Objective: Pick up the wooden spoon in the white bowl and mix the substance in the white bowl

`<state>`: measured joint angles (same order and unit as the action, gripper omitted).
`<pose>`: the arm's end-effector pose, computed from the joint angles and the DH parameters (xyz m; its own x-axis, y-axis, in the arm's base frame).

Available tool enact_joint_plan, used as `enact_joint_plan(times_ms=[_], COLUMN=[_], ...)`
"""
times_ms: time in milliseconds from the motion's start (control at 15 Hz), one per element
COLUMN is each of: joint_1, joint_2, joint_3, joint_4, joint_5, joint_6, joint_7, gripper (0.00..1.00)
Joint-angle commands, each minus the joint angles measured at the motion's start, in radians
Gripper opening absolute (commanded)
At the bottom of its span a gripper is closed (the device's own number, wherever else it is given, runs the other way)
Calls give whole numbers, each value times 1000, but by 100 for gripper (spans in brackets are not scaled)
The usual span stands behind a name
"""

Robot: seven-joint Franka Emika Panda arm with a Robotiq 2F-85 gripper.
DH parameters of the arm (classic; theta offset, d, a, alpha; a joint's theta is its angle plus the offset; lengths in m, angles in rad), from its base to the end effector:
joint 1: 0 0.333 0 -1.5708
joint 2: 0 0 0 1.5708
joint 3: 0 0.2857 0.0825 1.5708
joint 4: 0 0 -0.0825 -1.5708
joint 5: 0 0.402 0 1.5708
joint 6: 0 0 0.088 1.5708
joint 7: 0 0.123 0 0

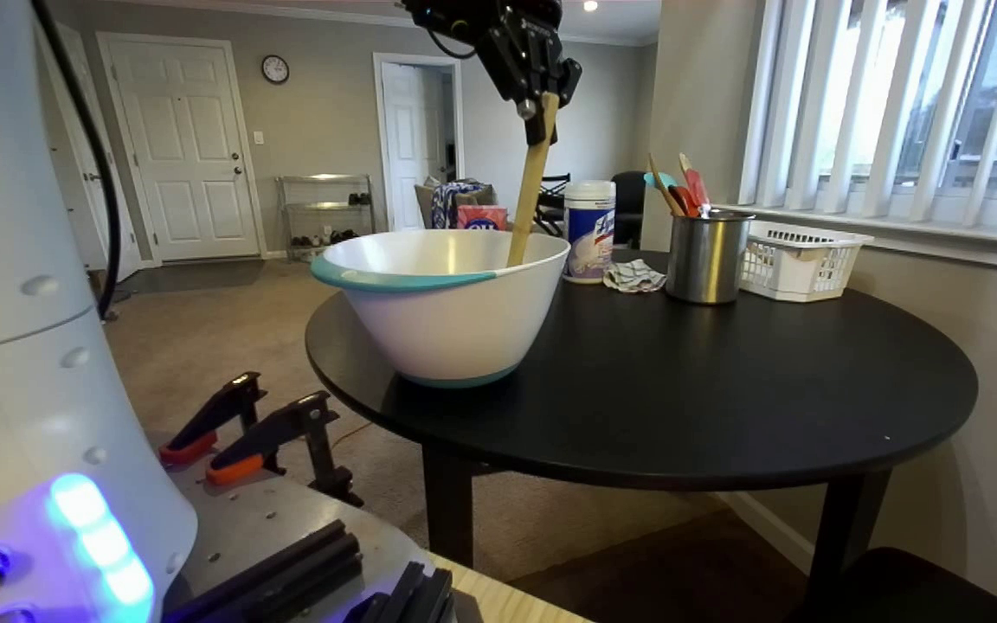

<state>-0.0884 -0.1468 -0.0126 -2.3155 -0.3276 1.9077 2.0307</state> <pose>0.4692 -0.0756 0.3318 -0.3510 -0.8654 0.3576 -0.8998 0.4174 0.1268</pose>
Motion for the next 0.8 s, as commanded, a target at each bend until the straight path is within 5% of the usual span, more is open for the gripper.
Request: enact_joint_plan(times_ms=[0,467,733], joint_1=[0,71,97], joint_2=[13,-7,13], joint_3=[-11,41,59], joint_4=[13,43,89], joint_5=[23,192,268], joint_6=[-49,-206,-189], joint_7=[-98,-135,-122], gripper=[3,3,3])
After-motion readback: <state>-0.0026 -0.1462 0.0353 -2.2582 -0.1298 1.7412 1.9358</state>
